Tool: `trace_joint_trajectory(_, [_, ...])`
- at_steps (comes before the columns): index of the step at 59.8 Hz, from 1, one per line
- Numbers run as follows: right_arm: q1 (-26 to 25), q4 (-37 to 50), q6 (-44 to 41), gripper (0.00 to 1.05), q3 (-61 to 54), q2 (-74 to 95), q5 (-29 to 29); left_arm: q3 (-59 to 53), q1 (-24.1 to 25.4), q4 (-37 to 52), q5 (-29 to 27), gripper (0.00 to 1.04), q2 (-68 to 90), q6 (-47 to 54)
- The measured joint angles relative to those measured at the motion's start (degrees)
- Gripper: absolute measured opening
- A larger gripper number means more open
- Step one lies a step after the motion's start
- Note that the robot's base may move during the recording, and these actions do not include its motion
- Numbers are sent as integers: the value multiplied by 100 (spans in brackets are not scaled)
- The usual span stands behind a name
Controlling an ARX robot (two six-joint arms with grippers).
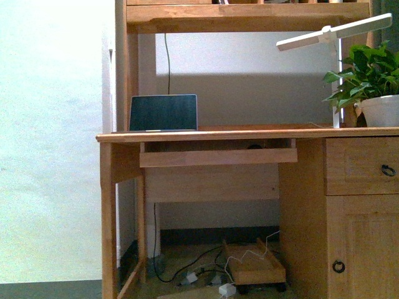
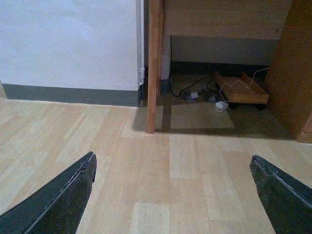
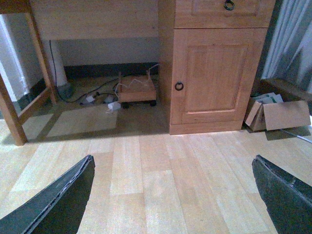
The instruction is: Place mouse
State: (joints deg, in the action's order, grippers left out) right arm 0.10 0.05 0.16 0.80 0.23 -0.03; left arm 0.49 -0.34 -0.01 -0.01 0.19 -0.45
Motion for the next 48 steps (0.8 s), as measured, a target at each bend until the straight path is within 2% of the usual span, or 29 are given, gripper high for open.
trace_joint_trajectory(48, [0, 0, 0, 97, 0, 0, 0, 0, 0, 0, 0, 97, 0, 0])
